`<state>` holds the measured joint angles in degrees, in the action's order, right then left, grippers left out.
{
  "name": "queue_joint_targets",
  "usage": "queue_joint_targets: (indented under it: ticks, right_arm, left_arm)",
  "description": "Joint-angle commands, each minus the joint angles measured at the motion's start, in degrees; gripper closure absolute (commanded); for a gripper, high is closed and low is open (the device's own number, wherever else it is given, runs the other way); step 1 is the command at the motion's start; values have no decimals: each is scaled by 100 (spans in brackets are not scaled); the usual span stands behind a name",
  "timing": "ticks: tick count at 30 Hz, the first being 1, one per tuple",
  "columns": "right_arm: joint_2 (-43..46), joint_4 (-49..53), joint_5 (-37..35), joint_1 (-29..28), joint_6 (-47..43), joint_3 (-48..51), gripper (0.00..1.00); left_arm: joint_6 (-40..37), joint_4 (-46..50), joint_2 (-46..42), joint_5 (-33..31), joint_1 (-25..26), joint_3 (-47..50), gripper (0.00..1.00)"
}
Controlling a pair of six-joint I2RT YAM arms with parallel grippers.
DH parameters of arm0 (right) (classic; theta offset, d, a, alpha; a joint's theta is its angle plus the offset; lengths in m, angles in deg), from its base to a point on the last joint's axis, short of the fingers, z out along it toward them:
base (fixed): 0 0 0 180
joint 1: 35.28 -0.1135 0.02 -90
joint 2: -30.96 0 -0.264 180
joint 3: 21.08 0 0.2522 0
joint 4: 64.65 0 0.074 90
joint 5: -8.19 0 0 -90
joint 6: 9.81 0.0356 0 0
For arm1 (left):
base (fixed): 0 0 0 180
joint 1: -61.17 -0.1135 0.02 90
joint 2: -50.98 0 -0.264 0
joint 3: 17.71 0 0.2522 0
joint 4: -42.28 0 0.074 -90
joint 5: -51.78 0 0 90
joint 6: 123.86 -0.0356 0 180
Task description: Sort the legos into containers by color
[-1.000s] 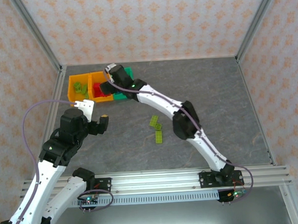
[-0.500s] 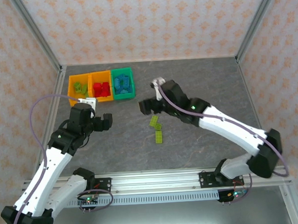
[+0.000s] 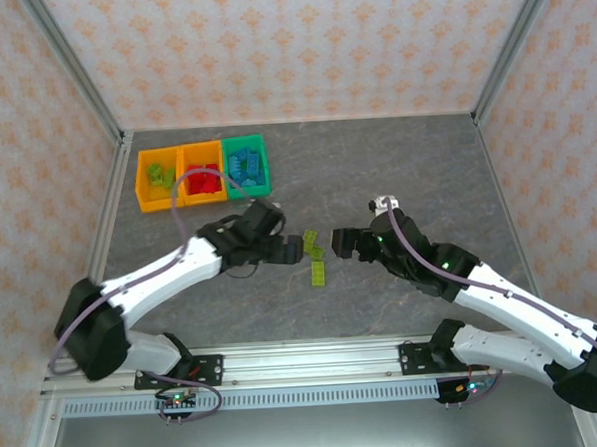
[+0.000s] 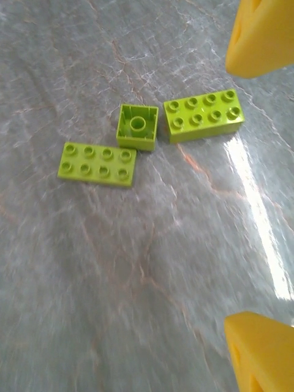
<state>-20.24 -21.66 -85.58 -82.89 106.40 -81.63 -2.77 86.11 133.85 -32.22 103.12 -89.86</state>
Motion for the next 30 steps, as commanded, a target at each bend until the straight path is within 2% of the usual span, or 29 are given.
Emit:
queue_joint_targets:
  ticks: [1, 9, 13, 21, 30]
  right_arm:
    - [136, 214, -387, 33, 362, 92, 0]
    - [172, 274, -416, 42, 484, 194, 0]
    - [172, 324, -424, 42, 482, 217, 0]
    - [172, 494, -371, 42, 406, 132, 0]
    - [115, 439, -152, 51, 444, 72, 0]
  left_arm:
    - [263, -456, 701, -308, 137, -579, 4]
    - [146, 253, 2616, -689, 120, -2219, 6]
    - [208, 260, 3179, -731, 120, -2458, 12]
    - [290, 209, 3607, -837, 72, -2350, 42]
    - [312, -34, 3095, -971, 61, -1729, 72]
